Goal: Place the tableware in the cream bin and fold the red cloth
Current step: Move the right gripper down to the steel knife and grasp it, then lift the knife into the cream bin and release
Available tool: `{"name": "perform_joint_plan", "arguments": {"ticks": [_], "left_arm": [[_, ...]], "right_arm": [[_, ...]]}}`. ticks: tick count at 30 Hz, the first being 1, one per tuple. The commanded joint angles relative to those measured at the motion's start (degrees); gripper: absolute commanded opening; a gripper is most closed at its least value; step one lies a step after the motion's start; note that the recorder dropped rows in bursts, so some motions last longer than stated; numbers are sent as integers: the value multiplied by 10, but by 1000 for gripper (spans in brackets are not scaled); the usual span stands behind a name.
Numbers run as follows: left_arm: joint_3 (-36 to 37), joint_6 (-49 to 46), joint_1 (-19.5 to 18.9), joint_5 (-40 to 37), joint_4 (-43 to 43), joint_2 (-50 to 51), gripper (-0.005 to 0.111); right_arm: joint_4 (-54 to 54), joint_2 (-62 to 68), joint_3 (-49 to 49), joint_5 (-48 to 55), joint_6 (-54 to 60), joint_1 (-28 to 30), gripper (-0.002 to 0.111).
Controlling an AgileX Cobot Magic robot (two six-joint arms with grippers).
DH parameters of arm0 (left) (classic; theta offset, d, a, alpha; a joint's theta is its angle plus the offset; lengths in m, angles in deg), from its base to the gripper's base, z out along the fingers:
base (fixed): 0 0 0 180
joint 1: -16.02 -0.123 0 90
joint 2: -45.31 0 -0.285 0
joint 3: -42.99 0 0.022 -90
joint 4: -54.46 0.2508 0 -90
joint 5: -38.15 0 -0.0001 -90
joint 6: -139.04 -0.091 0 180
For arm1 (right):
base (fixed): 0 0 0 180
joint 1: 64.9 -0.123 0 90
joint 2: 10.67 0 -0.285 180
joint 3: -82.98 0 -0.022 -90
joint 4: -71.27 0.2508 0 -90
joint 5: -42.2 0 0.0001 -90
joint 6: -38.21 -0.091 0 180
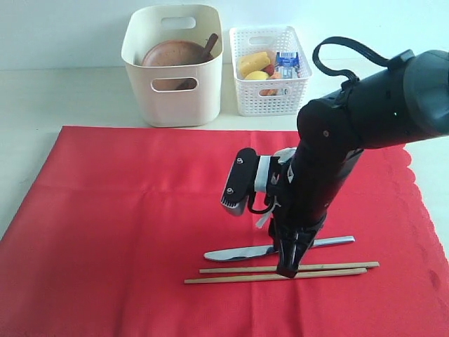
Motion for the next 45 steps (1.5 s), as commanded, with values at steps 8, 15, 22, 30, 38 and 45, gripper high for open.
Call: {"name": "perform_joint_plan", "arguments": {"ticks": [8,15,22,30,38,45], "left_arm": [[0,2,4,0,-3,-3,3],[0,3,4,0,-3,-3,3],[0,2,4,0,-3,-3,3],[0,3,4,0,-3,-3,3],[0,2,4,0,-3,-3,3],[0,3,4,0,-3,-3,3]], "right_arm": [[-5,10,-1,12,28,0,34],[-5,10,-1,17,53,0,34],[-18,35,-1,-8,74,0,32],[-29,41,-1,0,74,0,0],[-44,-6,-1,-15,73,0,0],[-50,-94,0,-144,73,0,0]]}}
